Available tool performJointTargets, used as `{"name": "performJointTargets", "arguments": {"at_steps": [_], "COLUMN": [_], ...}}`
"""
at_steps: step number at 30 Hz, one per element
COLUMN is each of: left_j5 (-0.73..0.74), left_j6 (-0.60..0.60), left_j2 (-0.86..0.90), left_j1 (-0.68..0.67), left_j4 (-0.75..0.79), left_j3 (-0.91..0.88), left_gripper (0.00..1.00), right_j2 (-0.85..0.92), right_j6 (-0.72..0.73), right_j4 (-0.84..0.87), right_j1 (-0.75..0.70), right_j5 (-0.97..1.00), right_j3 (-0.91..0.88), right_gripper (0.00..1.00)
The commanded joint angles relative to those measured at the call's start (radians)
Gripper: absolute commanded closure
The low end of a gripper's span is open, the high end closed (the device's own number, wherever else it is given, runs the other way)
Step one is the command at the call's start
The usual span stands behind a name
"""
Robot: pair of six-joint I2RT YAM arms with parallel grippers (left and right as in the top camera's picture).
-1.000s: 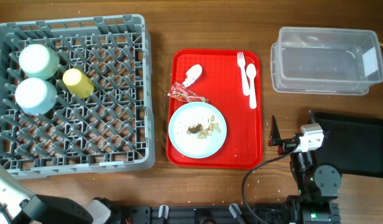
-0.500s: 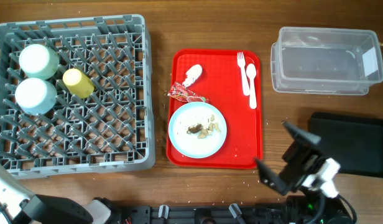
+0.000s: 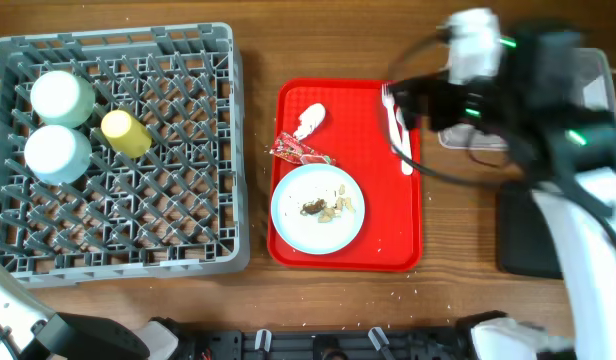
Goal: Sort waste into correct bins and load items into the dishwasher rack
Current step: 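Reach the right gripper to the tray and grasp the white fork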
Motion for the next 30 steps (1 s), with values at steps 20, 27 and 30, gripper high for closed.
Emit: {"name": "performJointTargets", "arguments": {"at_steps": [20, 27, 30], "left_j5": [-0.003, -0.002, -0.003], "left_j6": [-0.008, -0.008, -0.008], "left_j2": [0.006, 0.006, 0.006], "left_j1": [0.001, 0.001, 0.001], "left_j4": [0.0, 0.0, 0.0], "left_j3": [0.0, 0.0, 0.0], "left_gripper": [0.0, 0.0, 0.0], "right_j2": [0.723, 0.755, 0.769], "right_j6": [0.217, 0.025, 0.033], "right_j4": [0.115, 0.143, 0.173], "right_j1": [0.076, 0.023, 0.022], "right_j5": [0.3, 0.232, 0.222], "right_j3": [0.022, 0.022, 0.022], "right_gripper": [0.54, 0.39, 0.41]}}
